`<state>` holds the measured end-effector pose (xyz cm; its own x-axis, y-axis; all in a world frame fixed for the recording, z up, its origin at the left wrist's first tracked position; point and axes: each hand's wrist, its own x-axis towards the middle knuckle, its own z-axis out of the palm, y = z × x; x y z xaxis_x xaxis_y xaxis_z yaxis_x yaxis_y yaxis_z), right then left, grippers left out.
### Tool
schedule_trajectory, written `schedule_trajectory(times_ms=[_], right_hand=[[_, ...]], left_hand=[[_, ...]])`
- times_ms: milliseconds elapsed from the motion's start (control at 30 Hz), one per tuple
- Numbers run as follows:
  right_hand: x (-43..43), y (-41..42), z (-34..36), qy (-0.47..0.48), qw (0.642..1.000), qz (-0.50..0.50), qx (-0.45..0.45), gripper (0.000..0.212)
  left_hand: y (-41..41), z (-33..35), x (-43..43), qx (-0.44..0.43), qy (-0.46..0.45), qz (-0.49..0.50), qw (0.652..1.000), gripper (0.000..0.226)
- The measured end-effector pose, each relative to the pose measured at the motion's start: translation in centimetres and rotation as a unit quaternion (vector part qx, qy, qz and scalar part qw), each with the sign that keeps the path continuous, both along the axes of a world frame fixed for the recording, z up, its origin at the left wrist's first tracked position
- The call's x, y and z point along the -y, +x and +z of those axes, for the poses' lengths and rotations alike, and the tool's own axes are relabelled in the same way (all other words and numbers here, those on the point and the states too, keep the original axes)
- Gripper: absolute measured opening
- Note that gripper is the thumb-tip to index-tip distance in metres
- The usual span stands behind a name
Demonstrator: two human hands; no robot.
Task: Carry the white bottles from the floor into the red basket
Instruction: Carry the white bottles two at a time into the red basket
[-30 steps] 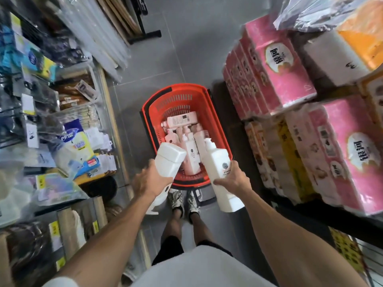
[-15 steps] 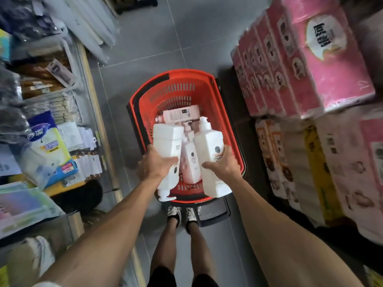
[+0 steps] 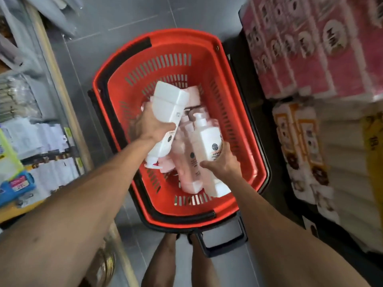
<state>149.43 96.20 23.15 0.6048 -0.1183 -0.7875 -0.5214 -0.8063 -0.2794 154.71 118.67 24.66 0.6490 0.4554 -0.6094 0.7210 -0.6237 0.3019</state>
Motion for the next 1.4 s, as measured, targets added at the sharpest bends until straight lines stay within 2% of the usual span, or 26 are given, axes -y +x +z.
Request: schedule_trajectory(times_ms=[100, 433, 600, 767, 1067, 1133, 1267, 1333, 1400], right_hand=[[0.2, 0.3, -1.9, -0.004, 1.000, 0.024, -0.001, 0.090], [0.1, 0.6, -4.8, 0.003, 1.000, 0.012, -0.005, 0.082], [-0.9, 0.2, -5.1, 0.009, 1.000, -0.007, 0.009, 0.088], [-1.4, -1.0, -6.1, 0.006, 1.000, -0.011, 0.020, 0.089], [-1.6, -1.8, -7.1, -0.021, 0.998, -0.010, 0.057, 0.080], [-1.8, -2.1, -7.2, -0.028, 0.998, -0.010, 0.064, 0.079], [-1.7, -2.5, -6.9, -0.035, 0.998, -0.007, 0.054, 0.083], [-1.7, -2.7, -6.4, -0.042, 0.998, 0.008, 0.041, 0.084], [-1.7, -2.8, -5.7, -0.050, 0.998, 0.020, 0.039, 0.074]], left_hand=[[3.0, -1.2, -0.5, 0.016, 0.030, -0.056, 0.998, 0.076], [7.7, -3.6, 0.3, 0.009, 0.102, -0.215, 0.971, 0.084], [8.0, -5.0, 0.7, 0.008, 0.119, -0.267, 0.956, 0.077], [8.1, -6.7, 0.7, 0.009, 0.129, -0.314, 0.941, 0.081], [8.2, -8.7, 0.8, 0.024, 0.148, -0.347, 0.926, 0.086], [7.9, -8.8, 0.9, 0.032, 0.147, -0.351, 0.924, 0.081], [7.4, -7.8, 0.8, 0.062, 0.125, -0.337, 0.931, 0.047], [7.1, -6.7, 0.5, 0.053, 0.127, -0.353, 0.926, 0.043], [6.6, -5.6, 0.2, 0.036, 0.133, -0.363, 0.922, 0.042]])
